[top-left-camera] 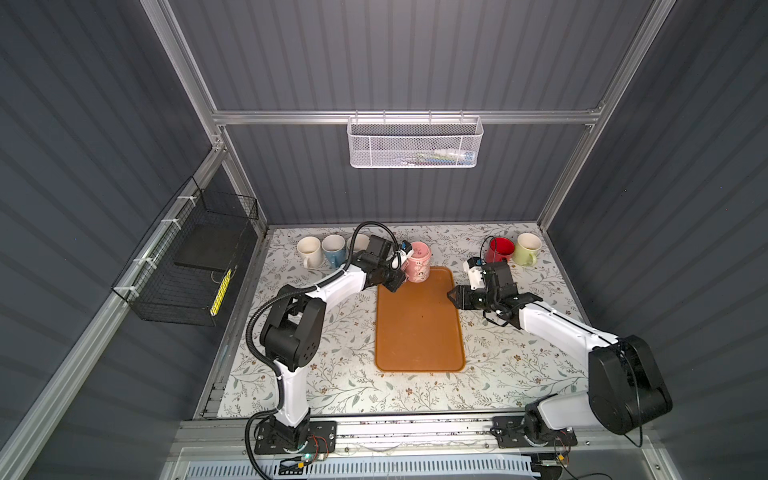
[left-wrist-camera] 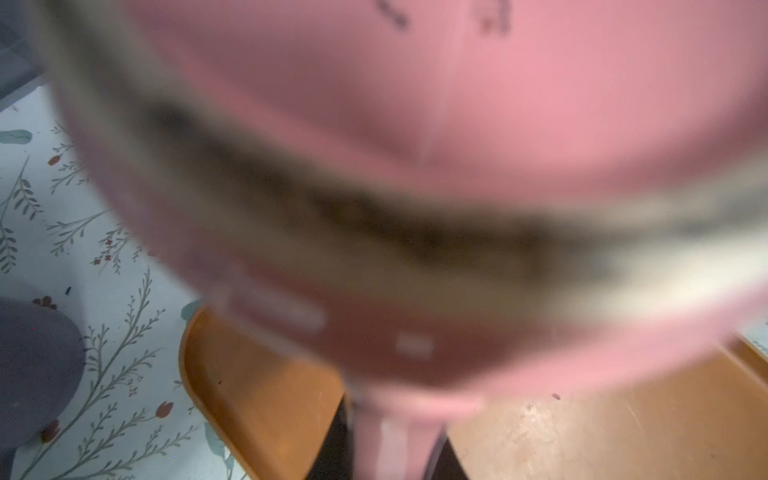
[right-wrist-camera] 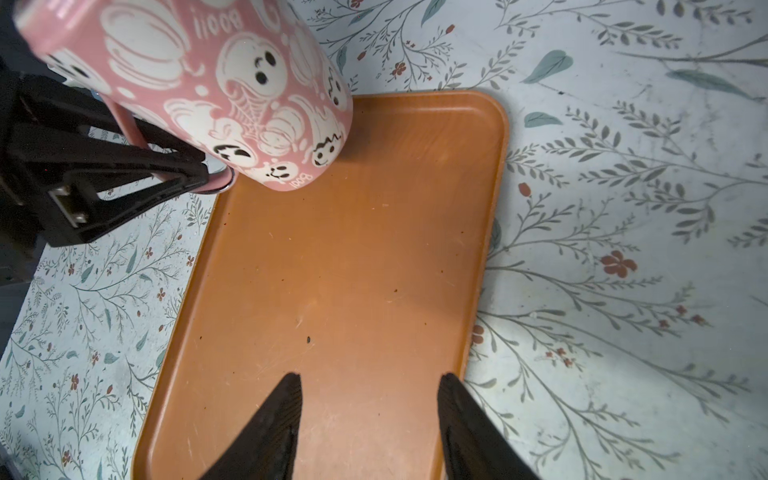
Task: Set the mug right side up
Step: 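Lift the pink mug with the left gripper while the right gripper moves toward it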
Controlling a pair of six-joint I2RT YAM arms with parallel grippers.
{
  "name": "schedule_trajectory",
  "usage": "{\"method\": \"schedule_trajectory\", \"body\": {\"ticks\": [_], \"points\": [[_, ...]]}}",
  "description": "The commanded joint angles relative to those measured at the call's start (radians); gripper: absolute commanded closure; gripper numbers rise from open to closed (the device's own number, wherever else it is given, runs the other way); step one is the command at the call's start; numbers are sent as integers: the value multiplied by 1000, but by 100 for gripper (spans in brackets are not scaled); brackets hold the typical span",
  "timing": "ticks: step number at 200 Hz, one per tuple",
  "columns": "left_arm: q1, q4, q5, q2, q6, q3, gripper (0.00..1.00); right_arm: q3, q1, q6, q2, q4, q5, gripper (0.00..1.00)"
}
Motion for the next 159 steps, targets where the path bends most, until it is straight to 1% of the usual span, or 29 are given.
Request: {"method": "schedule_trajectory", "body": {"ticks": [1,9,12,19,22,32,36,67,121,159], "points": [[-4,124,80,-87,-45,9,100,-21,-16,11,-28,27,-18,45],[-4,142,82,-99,-61,2,100,-30,-27,20,-28,44,-41,45],[-4,148,111,-104,-66,-2,100,-35,-32,26,-31,51,-50,45],[-4,161,129,-114,-78,-5,100,-46,-44,39,-29,72,-62,45],[-3,167,137,-118,-85,-5,100,-52,-50,43,-32,82,-102,45],[-3,187,154,-132,-104,-5,100,-71,-72,64,-36,114,-145,45],[-3,192,160,-136,-112,-39,100,-79,-81,72,-38,130,-161,45],[1,286,211,-183,-192,-94,100,-137,-133,128,-59,240,-268,45],[10,450,264,-228,-313,-168,100,-165,-149,158,-79,298,-324,45],[39,572,309,-260,-412,-228,100,-206,-177,209,-108,400,-389,45]]}}
